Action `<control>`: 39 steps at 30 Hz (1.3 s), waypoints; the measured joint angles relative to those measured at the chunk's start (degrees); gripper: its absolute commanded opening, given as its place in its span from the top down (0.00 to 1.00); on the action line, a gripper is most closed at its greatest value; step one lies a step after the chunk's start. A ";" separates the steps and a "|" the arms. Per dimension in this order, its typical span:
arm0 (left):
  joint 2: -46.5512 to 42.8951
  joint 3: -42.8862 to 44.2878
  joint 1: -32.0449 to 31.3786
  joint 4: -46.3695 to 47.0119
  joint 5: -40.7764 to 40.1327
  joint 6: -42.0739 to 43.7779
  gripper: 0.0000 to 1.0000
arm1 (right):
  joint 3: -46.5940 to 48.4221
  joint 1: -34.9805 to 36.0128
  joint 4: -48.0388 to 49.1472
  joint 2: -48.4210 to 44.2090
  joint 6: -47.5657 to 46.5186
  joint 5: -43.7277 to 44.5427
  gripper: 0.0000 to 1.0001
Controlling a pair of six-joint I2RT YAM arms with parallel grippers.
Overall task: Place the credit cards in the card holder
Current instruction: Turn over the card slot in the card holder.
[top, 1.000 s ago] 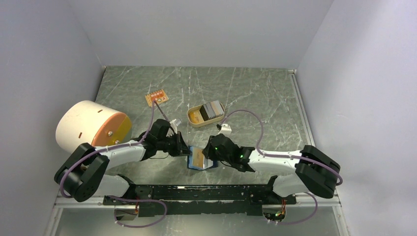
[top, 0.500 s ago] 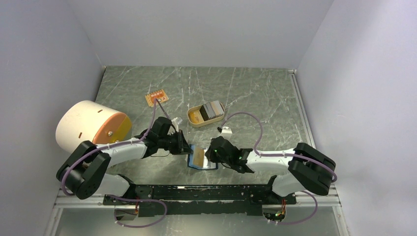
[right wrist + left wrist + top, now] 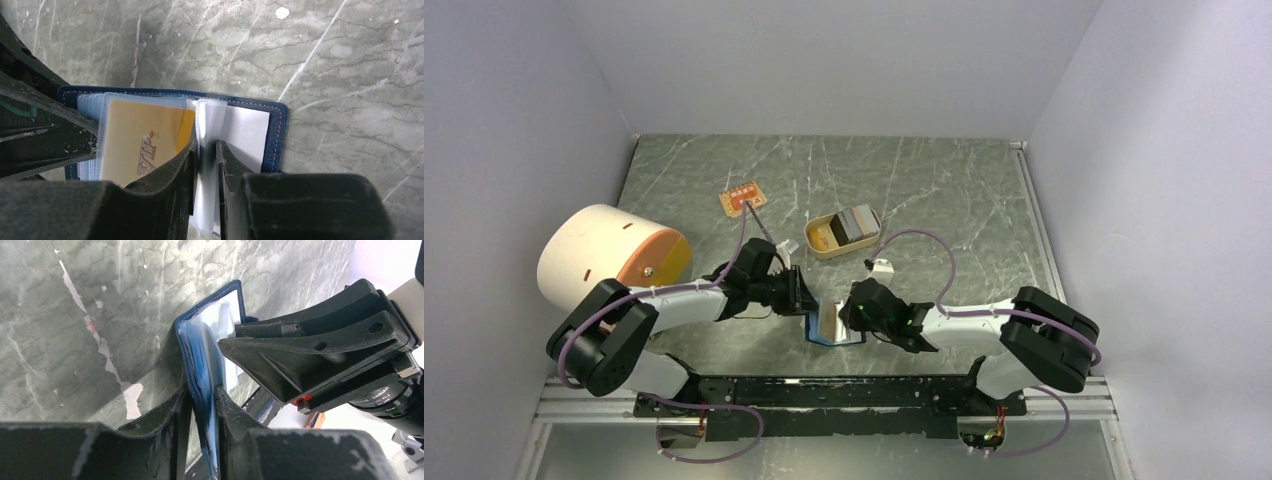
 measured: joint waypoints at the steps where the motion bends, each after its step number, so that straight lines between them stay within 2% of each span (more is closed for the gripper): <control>1: 0.15 0.00 -0.11 0.24 0.15 -0.07 0.72 | 0.00 0.00 0.04 0.00 0.00 -0.02 0.77; 7: 0.13 0.00 -0.81 2.34 1.64 -1.49 0.76 | -0.04 0.00 1.11 0.63 -0.02 -0.09 0.76; 12: 0.11 0.00 -1.38 2.43 1.31 -1.66 0.87 | -0.02 0.04 1.09 0.50 0.02 0.00 0.67; 14: 0.11 0.42 -1.79 0.96 0.39 -1.42 0.91 | -0.02 0.11 0.13 -0.26 -0.02 0.31 0.64; 18: 0.11 3.26 -3.28 -3.74 -2.23 -0.74 0.91 | 0.02 0.15 -4.22 -3.08 -0.48 2.23 0.62; 23: 0.11 8.72 -4.48 -12.85 -6.58 0.35 0.91 | 0.48 0.15 -9.84 -6.19 -1.57 5.49 0.64; 30: 0.94 16.55 -6.40 -23.34 -10.40 1.40 0.87 | 0.46 0.15 -9.81 -5.29 -1.90 5.90 0.72; 35: 2.82 17.86 -7.76 -24.11 -10.16 1.64 0.87 | 0.28 0.15 -6.43 -2.78 -1.62 5.46 0.74; 39: 4.66 16.94 -7.76 -20.76 -8.13 1.29 0.89 | 0.00 0.15 -4.17 -1.92 -1.46 5.05 0.75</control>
